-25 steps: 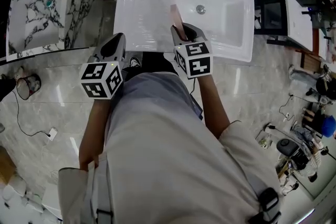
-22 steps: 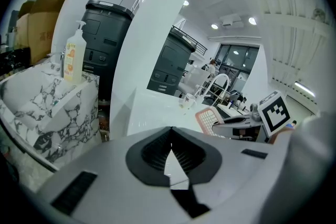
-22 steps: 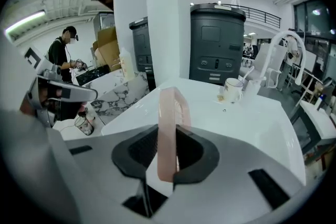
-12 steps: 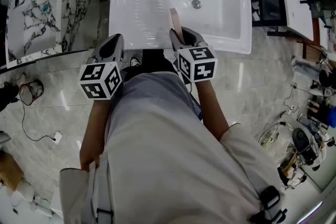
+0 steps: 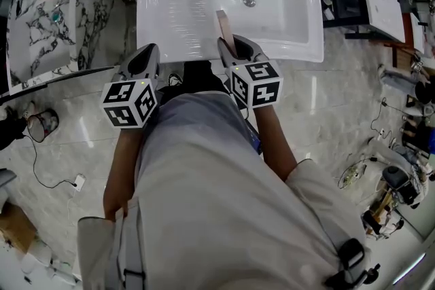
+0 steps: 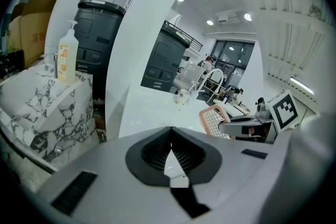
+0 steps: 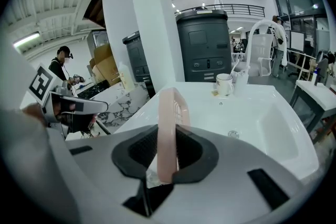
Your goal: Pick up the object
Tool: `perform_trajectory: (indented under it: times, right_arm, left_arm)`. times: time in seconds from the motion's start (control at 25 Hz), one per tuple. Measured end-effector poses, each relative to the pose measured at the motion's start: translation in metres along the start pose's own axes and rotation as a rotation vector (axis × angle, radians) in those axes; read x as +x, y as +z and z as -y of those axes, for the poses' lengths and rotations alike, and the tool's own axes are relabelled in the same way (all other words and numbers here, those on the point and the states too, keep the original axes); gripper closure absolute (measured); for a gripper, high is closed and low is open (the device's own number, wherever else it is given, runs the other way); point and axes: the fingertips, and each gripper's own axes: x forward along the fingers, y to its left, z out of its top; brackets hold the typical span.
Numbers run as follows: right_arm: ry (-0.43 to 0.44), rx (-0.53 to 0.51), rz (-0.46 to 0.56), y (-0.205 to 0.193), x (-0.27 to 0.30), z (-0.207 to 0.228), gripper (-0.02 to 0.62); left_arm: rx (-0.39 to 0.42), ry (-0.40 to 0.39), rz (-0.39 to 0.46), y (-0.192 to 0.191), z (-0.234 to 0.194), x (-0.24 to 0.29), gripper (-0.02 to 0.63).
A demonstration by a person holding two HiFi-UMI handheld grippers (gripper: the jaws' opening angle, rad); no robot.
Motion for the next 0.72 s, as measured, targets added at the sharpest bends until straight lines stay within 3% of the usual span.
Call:
perform_trajectory:
  times: [0.72]
  right_arm:
    - [0.035,0.011,-0.010,0.000,0.007,-0.010,0.517]
  left_arm:
    - [0.016,-0.032,-0.024,-0.007,0.007,0.004,0.604]
